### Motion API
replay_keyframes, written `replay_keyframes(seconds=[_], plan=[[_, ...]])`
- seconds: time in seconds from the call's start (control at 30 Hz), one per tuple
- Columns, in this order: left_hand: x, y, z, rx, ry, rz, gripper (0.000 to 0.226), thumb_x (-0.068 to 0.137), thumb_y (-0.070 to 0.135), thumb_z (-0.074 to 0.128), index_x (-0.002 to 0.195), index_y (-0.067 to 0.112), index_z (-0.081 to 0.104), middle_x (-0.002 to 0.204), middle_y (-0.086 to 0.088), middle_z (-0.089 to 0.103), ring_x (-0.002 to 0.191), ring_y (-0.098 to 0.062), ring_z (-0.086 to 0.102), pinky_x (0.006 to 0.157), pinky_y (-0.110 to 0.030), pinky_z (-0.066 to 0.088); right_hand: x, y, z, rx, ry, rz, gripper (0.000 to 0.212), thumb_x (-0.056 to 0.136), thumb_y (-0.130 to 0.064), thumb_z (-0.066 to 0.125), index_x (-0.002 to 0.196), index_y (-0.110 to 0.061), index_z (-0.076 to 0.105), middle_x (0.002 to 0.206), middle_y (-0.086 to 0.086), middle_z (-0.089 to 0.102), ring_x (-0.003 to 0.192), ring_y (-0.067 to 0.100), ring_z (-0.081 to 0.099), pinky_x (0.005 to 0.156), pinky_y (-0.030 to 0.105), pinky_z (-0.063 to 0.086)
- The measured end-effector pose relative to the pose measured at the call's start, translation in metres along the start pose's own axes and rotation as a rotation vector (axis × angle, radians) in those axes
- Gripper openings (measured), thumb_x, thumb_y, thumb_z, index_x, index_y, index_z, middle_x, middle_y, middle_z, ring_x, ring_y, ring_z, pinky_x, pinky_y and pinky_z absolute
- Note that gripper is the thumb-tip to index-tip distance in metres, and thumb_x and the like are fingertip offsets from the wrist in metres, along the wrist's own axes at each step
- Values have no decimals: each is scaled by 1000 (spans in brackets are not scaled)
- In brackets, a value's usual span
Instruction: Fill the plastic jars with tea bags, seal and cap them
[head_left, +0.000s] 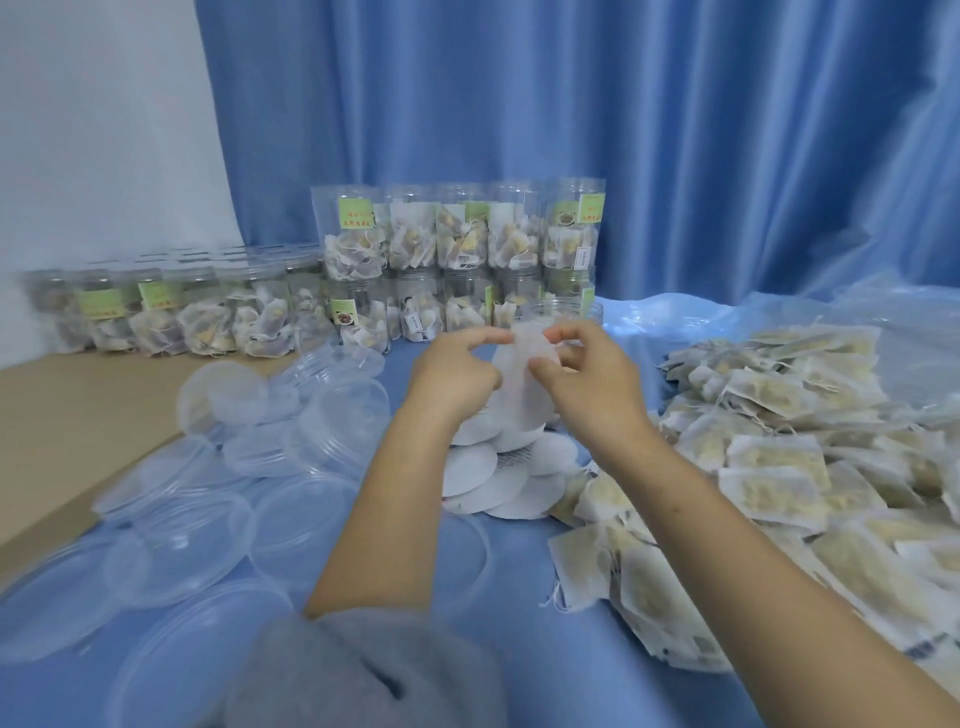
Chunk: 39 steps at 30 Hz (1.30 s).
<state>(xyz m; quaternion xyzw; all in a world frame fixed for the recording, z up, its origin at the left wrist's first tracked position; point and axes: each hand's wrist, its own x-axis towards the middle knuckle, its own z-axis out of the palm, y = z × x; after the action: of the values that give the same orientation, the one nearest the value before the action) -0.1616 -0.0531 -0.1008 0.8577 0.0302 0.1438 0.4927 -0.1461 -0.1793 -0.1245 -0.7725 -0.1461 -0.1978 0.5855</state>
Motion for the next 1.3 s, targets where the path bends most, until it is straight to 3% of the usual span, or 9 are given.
replay_keyframes(seconds=[0.07,0.23,0.37,0.57,0.67,0.77,0.9,1.07,1.3], plan=[[-15,-12,-6,107,-40,-15,52,82,-4,50,112,36,65,87,0,59,63,-15,52,56,-24,43,-17,4,4,102,67,98,25,87,-12,58,103,-27,48,78,-13,60,70,2,56,64,22,48],[-40,-40,-4,480,-42,-111,39,83,4,54,120,14,60,124,-8,61,113,-29,56,87,-29,43,-49,14,18,280,167,342,54,86,-7,53,134,-24,35,110,0,48,93,19,54,87,35,49],[-52,-63,0,806,-102,-237,33,87,10,52,120,4,53,127,-16,55,117,-33,52,90,-33,42,-59,24,24,406,221,500,50,84,-4,51,129,-23,41,105,0,47,99,25,55,91,43,50],[-55,-87,17,811,112,-189,30,92,11,45,117,21,59,125,-8,59,120,-26,51,95,-33,36,-71,49,28,561,206,648,40,81,5,53,113,-19,46,116,14,53,100,32,58,84,47,53],[-46,-84,17,711,262,-40,27,91,9,47,106,23,65,113,-5,65,110,-27,57,89,-32,36,-65,54,20,709,146,660,38,84,8,53,114,-14,48,110,14,55,83,24,60,63,35,54],[-32,-70,21,417,362,56,28,96,10,44,118,12,60,117,-18,54,110,-35,51,87,-38,38,-52,58,14,686,84,600,33,84,4,56,111,-15,53,116,15,57,91,29,61,70,38,53],[-6,-52,29,226,383,-19,33,97,11,42,128,3,50,128,-24,39,109,-34,49,82,-27,35,-33,64,10,613,55,542,29,82,-2,58,96,-27,58,109,12,63,90,29,62,70,38,48],[23,-43,37,107,360,-78,30,98,15,36,120,6,54,120,-14,59,109,-31,54,82,-32,40,-3,73,0,533,48,453,28,83,-4,59,100,-27,57,99,5,63,82,21,62,50,25,46],[58,-23,41,-165,373,-37,16,99,17,40,104,17,55,103,-8,64,80,-30,67,74,-42,57,50,56,-20,267,98,69,29,86,-12,58,95,-40,58,101,-3,70,92,12,63,72,30,53]])
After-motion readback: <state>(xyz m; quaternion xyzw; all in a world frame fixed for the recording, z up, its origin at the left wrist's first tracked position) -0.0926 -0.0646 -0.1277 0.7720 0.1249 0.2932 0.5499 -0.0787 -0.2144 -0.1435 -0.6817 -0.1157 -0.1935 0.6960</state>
